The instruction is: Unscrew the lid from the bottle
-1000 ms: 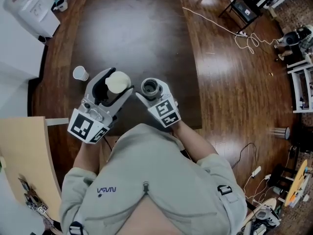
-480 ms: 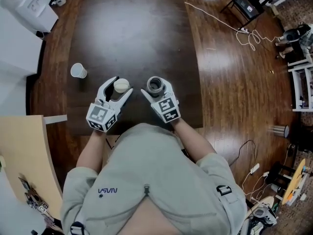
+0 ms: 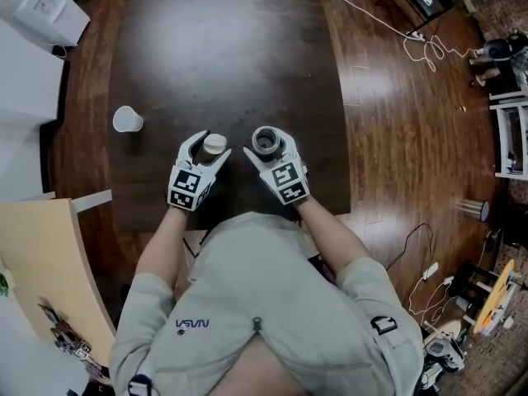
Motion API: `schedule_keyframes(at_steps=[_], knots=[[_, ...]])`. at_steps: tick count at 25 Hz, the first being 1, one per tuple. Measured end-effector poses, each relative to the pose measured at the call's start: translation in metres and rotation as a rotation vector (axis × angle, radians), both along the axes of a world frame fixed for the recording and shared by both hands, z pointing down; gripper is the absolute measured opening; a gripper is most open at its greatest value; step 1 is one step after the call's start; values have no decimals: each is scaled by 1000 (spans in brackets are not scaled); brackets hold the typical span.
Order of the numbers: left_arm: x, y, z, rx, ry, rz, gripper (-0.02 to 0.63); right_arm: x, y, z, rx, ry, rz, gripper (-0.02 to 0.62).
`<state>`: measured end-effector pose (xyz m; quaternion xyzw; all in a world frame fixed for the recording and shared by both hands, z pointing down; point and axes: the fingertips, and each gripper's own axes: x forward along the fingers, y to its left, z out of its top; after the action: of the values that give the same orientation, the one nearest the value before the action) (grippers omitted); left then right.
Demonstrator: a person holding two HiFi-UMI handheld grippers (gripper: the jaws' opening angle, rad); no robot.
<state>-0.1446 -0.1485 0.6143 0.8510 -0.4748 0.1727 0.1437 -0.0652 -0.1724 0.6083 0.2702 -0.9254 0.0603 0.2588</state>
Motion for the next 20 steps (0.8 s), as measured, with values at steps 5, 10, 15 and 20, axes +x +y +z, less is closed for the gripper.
schedule_keyframes(at_steps=[5,10,15,20], knots=[[3,-8,19,-29,-55,31,302,0,-2,10,-19,7,13,304],[11,-6,39,-105,-77,72,302,-1,-3,17,-34,10,16,304],[9,-6,52,-148,-112,86,302,-2,-3,25,-43,19,15,304],[7,-8,58,-179,-145,106,304,-3,-6,27,-49,18,12,304]])
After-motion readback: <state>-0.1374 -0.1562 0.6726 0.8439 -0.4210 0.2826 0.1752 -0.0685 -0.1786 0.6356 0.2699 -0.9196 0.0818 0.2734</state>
